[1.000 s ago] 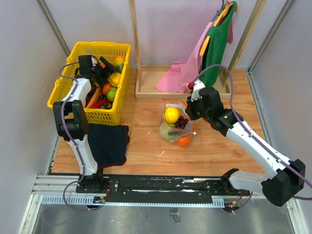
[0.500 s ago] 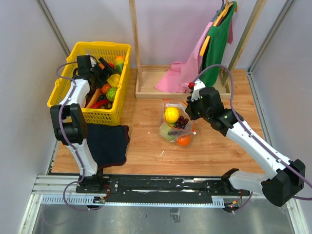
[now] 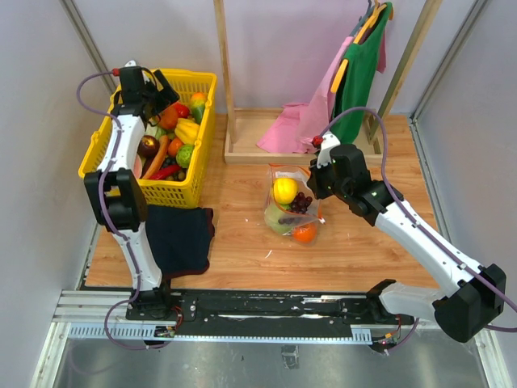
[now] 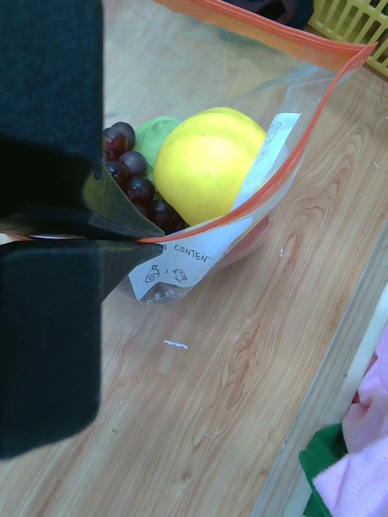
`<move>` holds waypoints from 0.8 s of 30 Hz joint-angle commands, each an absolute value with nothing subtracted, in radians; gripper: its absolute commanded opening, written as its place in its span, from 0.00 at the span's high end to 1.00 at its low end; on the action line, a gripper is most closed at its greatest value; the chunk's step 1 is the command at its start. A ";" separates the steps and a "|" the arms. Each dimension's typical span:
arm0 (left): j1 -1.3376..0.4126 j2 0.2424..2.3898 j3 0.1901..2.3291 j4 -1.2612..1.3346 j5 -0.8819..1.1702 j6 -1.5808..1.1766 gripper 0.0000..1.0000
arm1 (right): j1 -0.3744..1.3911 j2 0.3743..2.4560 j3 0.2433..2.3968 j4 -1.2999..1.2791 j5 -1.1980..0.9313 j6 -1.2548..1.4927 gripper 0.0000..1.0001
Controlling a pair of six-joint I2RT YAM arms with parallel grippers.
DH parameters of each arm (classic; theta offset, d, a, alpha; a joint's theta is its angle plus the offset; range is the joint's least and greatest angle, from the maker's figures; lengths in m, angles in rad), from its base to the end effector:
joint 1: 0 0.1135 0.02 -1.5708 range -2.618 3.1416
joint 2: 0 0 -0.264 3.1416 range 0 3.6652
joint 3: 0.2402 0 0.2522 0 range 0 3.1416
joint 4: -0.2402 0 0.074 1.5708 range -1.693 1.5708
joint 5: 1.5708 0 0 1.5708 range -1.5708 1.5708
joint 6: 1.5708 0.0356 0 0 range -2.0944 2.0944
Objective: Place the food in the zip-top bag and seal the zipper
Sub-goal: Pick up the fake vegetable from the bin.
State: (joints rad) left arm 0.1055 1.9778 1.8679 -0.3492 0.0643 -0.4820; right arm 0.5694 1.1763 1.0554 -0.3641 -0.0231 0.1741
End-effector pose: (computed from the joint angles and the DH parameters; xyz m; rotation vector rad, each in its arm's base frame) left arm 0.4704 0.0475 0.3402 -0.5521 1.9661 -0.3019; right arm 0.2235 0.1440 0.3361 -0.4249 2.0473 0.4808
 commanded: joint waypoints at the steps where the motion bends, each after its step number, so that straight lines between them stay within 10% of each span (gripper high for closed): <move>1: 0.113 2.105 1.984 -0.429 -0.014 -0.419 0.02 | 0.547 1.172 1.046 -0.351 -0.022 0.158 0.99; 14: 0.118 2.256 2.066 -0.421 -0.077 -0.368 0.09 | 0.543 1.183 1.045 -0.351 -0.028 0.158 0.99; 24: 0.116 2.139 1.998 -0.398 -0.068 -0.340 0.52 | 0.541 1.180 1.046 -0.352 -0.036 0.161 0.99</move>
State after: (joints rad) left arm 0.1112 2.2322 2.0293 -0.4202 -0.0593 -0.3660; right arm 0.5575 1.1786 1.0550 -0.3637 -0.0265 0.1741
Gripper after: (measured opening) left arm 0.617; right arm 0.012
